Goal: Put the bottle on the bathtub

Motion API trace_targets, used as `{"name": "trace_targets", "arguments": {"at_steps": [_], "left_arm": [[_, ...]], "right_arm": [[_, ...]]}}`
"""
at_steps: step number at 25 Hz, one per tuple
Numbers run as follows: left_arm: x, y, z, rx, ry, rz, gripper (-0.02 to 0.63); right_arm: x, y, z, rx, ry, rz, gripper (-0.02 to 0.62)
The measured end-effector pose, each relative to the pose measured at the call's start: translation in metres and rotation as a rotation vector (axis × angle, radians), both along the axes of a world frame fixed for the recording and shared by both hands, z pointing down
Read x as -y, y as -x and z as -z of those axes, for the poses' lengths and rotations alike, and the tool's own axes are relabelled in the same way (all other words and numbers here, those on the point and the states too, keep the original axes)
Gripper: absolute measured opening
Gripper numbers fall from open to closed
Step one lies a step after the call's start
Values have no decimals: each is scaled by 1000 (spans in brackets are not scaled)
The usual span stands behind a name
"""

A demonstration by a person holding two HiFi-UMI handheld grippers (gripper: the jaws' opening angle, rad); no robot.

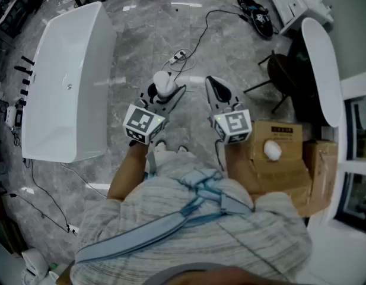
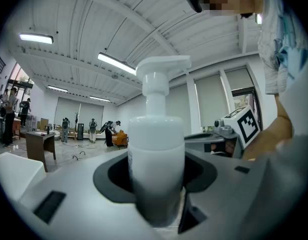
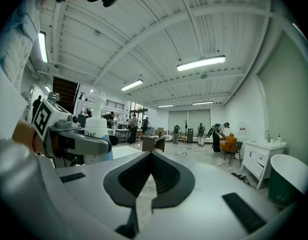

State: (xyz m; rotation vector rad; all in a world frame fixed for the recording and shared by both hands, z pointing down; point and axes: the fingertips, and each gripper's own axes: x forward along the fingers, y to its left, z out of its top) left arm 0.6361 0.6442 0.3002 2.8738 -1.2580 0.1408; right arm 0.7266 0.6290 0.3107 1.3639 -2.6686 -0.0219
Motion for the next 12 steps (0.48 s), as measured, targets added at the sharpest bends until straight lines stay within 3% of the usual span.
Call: {"name": "trace_targets", "arguments": {"at_steps": [12], "left_arm": [[3,-13,3,5,-5,-18,232]], "right_arm": [[1,-10,0,-3,8,-4,3]]}}
